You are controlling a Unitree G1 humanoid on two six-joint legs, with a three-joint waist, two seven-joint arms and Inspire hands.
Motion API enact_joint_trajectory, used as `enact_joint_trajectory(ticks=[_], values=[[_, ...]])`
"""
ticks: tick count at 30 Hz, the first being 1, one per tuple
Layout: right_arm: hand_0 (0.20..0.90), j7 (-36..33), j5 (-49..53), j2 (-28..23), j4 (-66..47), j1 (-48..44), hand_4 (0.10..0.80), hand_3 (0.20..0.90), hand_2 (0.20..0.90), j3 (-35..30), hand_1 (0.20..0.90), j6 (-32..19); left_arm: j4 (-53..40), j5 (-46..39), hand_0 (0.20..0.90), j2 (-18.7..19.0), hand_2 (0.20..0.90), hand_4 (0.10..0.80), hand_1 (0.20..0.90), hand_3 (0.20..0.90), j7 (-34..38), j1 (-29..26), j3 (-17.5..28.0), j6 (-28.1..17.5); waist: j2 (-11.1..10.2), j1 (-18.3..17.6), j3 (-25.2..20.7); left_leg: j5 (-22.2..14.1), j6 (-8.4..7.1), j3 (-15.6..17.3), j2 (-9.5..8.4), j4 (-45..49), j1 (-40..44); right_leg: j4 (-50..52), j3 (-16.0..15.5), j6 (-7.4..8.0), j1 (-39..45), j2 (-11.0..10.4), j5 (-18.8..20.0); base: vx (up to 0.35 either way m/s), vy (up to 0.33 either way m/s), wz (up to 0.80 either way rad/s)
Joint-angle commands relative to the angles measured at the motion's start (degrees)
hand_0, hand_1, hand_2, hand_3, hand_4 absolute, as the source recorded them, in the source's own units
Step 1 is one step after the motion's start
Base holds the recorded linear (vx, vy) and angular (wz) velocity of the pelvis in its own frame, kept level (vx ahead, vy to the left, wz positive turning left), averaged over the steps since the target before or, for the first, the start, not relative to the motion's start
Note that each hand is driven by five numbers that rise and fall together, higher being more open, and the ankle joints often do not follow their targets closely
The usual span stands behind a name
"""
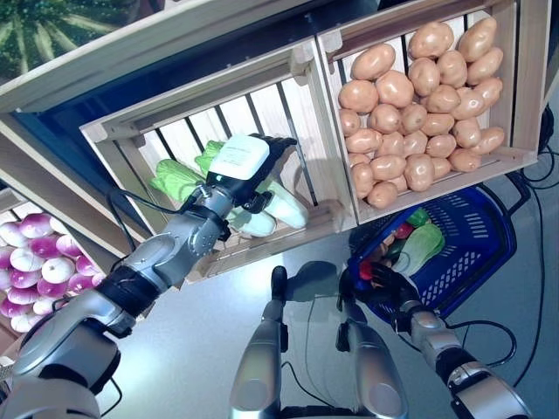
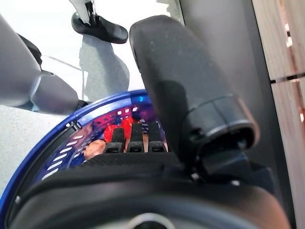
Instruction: Put vegetables into the basket
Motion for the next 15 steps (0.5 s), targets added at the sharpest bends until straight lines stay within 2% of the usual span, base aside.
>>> enact_joint_trajectory(ticks=[1,3,7,15], values=[[0.900,-1.88,2.38,-1.22,-1.12,-1.07,0.800,0.900,0.900,1.88,0.900,-0.48,-2.08,3.45,0.900,-0.64,0.900,0.800,0.900,0.900,4.00,-7.85,3.19,-2.23,-0.71,-0.58,0.98,-0.89,-0.74,-0.44,-2.92,5.53,-7.63,7.73,1.56,0.16,-4.31,-1.67,-2.10,0.000,0.000,0.00],[0.900,-1.81,2.61,-1.09,-1.24,-1.45,0.800,0.900,0.900,1.76,0.900,-0.39,-1.86,2.50,0.900,-0.77,0.900,0.800,0.900,0.900,2.61,-8.58,2.38,-2.14,-0.53,-0.81,0.98,-0.97,-0.81,-0.52,-3.01,6.35,-8.58,8.53,1.75,0.15,-5.33,-1.70,-2.25,0.000,0.000,0.00],[0.900,-2.59,2.84,-0.99,-2.07,-2.69,0.800,0.900,0.900,2.00,0.900,0.49,-2.02,0.53,0.900,-0.97,0.900,0.800,0.900,0.900,-4.66,-9.47,1.40,-1.45,-0.24,-0.93,0.99,-0.71,-0.79,-0.33,-3.20,6.81,-10.29,9.33,1.99,0.27,-7.28,-1.96,-2.19,0.000,0.000,0.00],[0.900,-2.85,3.12,-1.97,-1.85,-4.80,0.800,0.900,0.900,1.55,0.900,0.76,-1.76,-5.13,0.900,-0.51,0.900,0.800,0.900,0.900,-18.61,-11.76,-0.97,6.92,0.32,-1.36,0.99,-0.39,-0.92,0.27,-2.91,7.61,-13.02,10.79,2.18,0.28,-10.40,-1.68,-2.34,-0.004,-0.018,0.03]])
